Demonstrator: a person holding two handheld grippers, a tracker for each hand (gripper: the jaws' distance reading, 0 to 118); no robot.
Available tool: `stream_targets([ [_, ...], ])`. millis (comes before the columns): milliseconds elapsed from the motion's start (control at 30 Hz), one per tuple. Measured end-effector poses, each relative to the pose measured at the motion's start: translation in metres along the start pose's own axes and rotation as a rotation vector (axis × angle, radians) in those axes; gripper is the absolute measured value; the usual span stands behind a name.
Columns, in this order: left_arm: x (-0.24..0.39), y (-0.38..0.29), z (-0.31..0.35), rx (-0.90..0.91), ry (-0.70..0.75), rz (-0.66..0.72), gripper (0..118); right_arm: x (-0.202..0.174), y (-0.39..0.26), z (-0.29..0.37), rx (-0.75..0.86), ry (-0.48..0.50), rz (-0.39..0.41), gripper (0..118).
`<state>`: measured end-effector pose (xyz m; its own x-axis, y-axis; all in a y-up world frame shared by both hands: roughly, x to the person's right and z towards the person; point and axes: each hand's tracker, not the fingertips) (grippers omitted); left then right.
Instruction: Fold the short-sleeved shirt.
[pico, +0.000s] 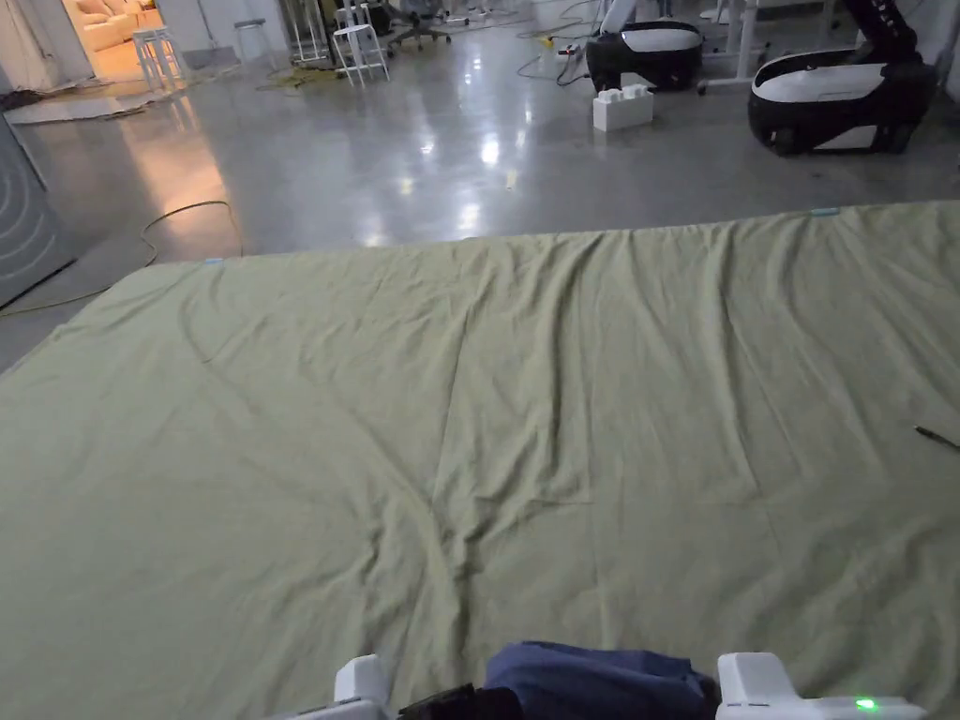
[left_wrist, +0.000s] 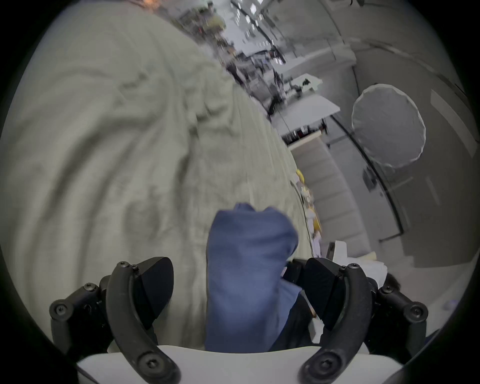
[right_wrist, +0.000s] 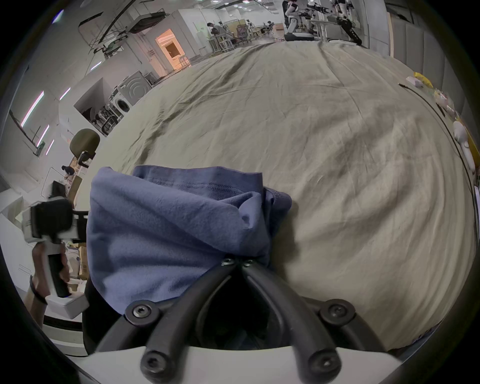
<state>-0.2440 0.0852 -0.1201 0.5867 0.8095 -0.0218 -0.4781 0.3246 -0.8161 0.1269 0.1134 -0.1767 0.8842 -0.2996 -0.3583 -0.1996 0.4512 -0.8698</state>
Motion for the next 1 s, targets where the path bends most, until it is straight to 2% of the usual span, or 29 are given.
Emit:
stream_targets([
  [33, -0.004, 0.004, -0.008, -0.03, -0.076, 0.08, 103, -0.004, 0.0, -0.001, -0.004, -0.002, 0.006, 0],
  [67, -0.004, 0.007, -0.013, -0.011, -0.14, 0.084, 102, -0.003, 0.0, -0.001, -0.007, -0.001, 0.006, 0],
  [100, -0.004, 0.01, -0.019, -0.009, -0.149, 0.073, 95, -0.003, 0.0, 0.0, -0.008, 0.0, 0.003, 0],
  [167, 0.002, 0.016, -0.033, -0.061, -0.062, 0.06, 87, -0.005, -0.001, -0.001, -0.005, -0.002, 0.004, 0],
  [200, 0.005, 0.014, -0.035, -0.058, -0.04, 0.036, 87, -0.004, -0.003, 0.0, 0.0, 0.0, 0.004, 0],
  [233, 0.008, 0.016, -0.037, -0.074, -0.002, 0.027, 72, -0.002, -0.005, 0.0, 0.006, 0.001, 0.0, 0],
  [300, 0.007, 0.02, -0.036, -0.067, -0.017, 0.046, 62, -0.001, -0.008, 0.0, 0.024, 0.013, -0.03, 0],
  [400, 0.021, 0.019, -0.031, -0.032, 0.047, -0.016, 43, 0.0, -0.009, 0.007, 0.036, 0.033, -0.103, 0],
  [467, 0.024, 0.022, -0.019, -0.012, -0.013, 0.04, 42, -0.002, -0.006, 0.021, 0.045, 0.073, -0.234, 0],
  [500, 0.024, 0.027, -0.008, 0.004, -0.046, 0.074, 42, -0.003, -0.006, 0.031, 0.1, 0.144, -0.284, 0],
  [533, 0.024, 0.031, 0.009, 0.04, -0.074, 0.085, 42, -0.005, -0.007, 0.042, 0.159, 0.244, -0.306, 0],
  [600, 0.019, 0.046, 0.054, 0.095, -0.063, 0.032, 42, -0.012, -0.007, 0.062, 0.205, 0.312, -0.298, 0],
  [700, -0.003, 0.075, 0.139, 0.156, 0.097, -0.011, 42, -0.019, -0.014, 0.082, 0.218, 0.294, -0.216, 0],
  [800, -0.038, 0.108, 0.223, 0.209, 0.286, 0.015, 42, -0.014, -0.026, 0.084, 0.203, 0.302, -0.244, 0],
  [867, -0.072, 0.13, 0.264, 0.196, 0.376, 0.119, 42, -0.011, -0.03, 0.082, 0.191, 0.305, -0.27, 0],
  [967, -0.095, 0.146, 0.286, 0.226, 0.564, 0.146, 43, -0.006, -0.034, 0.078, 0.182, 0.285, -0.287, 0],
  [1000, -0.092, 0.146, 0.281, 0.23, 0.584, 0.15, 47, -0.005, -0.035, 0.077, 0.182, 0.276, -0.296, 0],
])
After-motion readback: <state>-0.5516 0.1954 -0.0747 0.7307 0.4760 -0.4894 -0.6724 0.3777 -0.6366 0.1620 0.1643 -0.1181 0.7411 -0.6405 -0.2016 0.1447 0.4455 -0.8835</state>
